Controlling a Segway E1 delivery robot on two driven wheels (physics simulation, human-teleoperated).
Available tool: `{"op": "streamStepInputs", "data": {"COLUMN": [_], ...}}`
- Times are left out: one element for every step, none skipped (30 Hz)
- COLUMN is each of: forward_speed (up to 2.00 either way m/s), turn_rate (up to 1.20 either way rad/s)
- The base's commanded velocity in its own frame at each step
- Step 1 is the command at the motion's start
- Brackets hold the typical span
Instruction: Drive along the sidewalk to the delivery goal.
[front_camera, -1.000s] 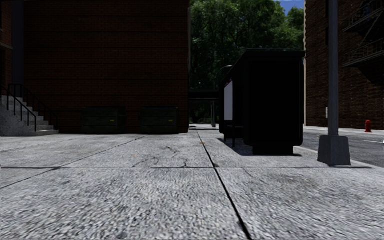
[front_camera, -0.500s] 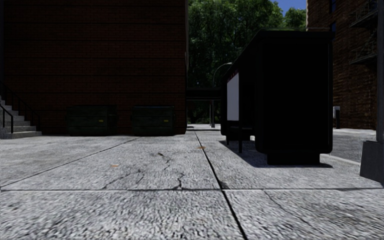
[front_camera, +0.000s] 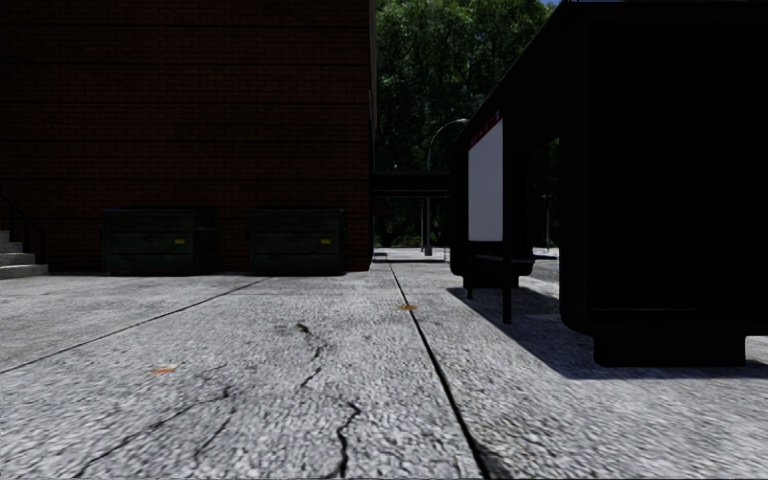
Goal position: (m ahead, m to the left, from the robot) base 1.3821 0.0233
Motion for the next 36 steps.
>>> {"op": "streamStepInputs", "data": {"forward_speed": [1.57,1.36,1.27,1.27,1.25,1.25,1.25,1.24,1.24,1.24,1.24,1.24,1.24,1.24,1.23,1.23,1.22,1.22,1.22,1.22,1.22,1.20,1.12,1.12,1.03,0.97,0.87,0.78,0.78,0.60,0.54,0.47,0.47,0.40,0.25,0.00], "turn_rate": [0.00,0.00,0.00,0.00,0.00,0.00,0.00,0.00,0.00,0.00,0.00,0.00,0.00,0.00,0.00,0.00,0.00,0.00,0.00,0.00,0.00,0.00,0.00,0.00,0.00,0.00,0.00,0.00,0.00,0.00,0.00,0.00,0.00,0.00,0.00,0.00]}}
